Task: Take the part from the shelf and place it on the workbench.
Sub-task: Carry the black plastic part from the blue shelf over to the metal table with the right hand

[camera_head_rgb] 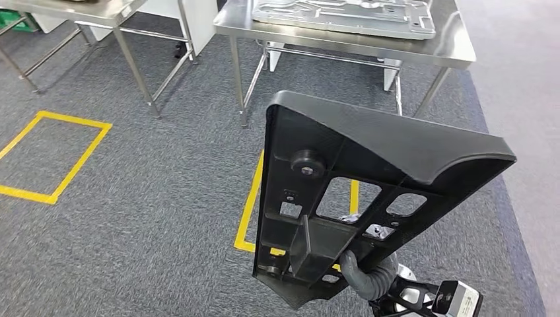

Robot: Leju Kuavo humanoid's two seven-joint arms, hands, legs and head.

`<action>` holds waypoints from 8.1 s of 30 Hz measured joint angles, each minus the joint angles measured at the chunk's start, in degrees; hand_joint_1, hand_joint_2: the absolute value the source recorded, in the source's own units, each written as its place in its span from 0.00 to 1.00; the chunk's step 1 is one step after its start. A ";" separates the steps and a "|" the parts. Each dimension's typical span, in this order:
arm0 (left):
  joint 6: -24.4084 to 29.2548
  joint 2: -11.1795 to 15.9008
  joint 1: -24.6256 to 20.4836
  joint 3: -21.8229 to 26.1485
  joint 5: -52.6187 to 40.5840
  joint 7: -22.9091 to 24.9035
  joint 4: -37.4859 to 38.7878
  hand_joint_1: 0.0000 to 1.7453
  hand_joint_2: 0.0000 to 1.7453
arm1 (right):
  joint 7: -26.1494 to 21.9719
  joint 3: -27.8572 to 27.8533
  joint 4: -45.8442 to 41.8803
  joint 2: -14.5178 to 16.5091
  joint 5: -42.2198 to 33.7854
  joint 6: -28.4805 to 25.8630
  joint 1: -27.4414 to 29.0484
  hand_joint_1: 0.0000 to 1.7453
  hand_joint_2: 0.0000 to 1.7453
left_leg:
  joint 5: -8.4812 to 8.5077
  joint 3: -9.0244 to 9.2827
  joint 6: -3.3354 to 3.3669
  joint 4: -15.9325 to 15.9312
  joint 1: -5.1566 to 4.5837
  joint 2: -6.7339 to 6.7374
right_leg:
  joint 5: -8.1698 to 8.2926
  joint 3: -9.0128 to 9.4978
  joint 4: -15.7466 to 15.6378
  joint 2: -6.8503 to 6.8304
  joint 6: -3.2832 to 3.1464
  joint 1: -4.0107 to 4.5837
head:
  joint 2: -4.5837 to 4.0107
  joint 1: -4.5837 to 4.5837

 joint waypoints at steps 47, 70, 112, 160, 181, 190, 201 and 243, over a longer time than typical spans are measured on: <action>-3.63 0.40 -0.32 2.92 -0.78 -0.90 -0.04 0.00 1.00 | 0.69 4.40 2.64 3.18 0.39 -7.55 -10.20 1.00 1.00 | 0.32 -3.98 -1.72 4.93 -0.10 -4.15 | -0.07 4.67 -5.79 2.98 -2.79 0.72 | 0.00 -0.02; -3.13 0.65 -0.61 3.03 -1.72 -0.98 -0.09 0.00 1.00 | 1.55 5.54 0.88 3.98 1.43 -8.29 -9.65 1.00 1.00 | -5.05 -0.90 -1.96 10.36 -0.13 -3.95 | 1.97 2.15 -5.52 2.25 -3.62 0.84 | 0.00 -0.08; -3.30 0.80 -0.56 4.55 -2.85 -1.27 -0.17 0.00 1.00 | 0.43 5.55 0.23 3.44 1.78 -8.39 -8.46 1.00 1.00 | 1.78 -4.56 -0.19 2.78 -0.45 -4.33 | -2.39 6.64 -5.72 2.69 -1.39 0.77 | 0.00 -0.13; -3.74 0.68 -0.43 6.52 -4.99 -1.52 -0.37 0.00 1.00 | 0.13 4.08 -0.68 -1.69 -1.88 -9.26 -6.71 1.00 1.00 | -2.94 2.29 -0.94 3.26 -0.44 -4.68 | 2.03 2.52 -5.74 2.19 -2.63 0.77 | 0.00 -0.22; -3.74 0.48 0.22 7.32 -5.09 -2.47 -0.42 0.00 1.00 | 0.02 3.84 -1.62 -3.17 -1.51 -6.98 -2.97 1.00 1.00 | 0.23 -0.89 1.73 1.02 -0.44 -4.73 | -7.17 -3.07 10.04 2.44 0.43 0.24 | 0.00 -0.21; -3.65 0.35 0.15 8.00 -5.10 -2.74 -0.44 0.00 1.00 | 0.02 1.18 -2.50 -4.65 -2.63 -3.38 -1.46 1.00 1.00 | -2.58 2.15 -0.63 2.33 -0.56 -4.67 | 2.19 2.08 -5.72 2.25 -2.21 0.56 | 0.00 -0.22; -3.61 0.29 0.30 8.64 -5.13 -2.92 -0.46 0.00 1.00 | 0.02 0.99 -0.33 -4.79 -3.82 -3.57 -4.14 1.00 1.00 | 1.91 -5.56 -0.45 3.94 -0.72 -4.57 | -2.10 7.49 -6.10 2.32 -2.53 0.85 | 0.00 -0.22; -5.60 0.11 -0.15 10.16 -7.68 -2.50 -0.48 0.00 1.00 | 3.21 7.98 -3.36 1.98 3.87 -5.07 -9.11 1.00 1.00 | 0.51 -1.18 1.33 1.55 -0.62 -4.96 | -8.07 -3.16 9.63 2.36 -0.03 0.52 | 0.00 -0.23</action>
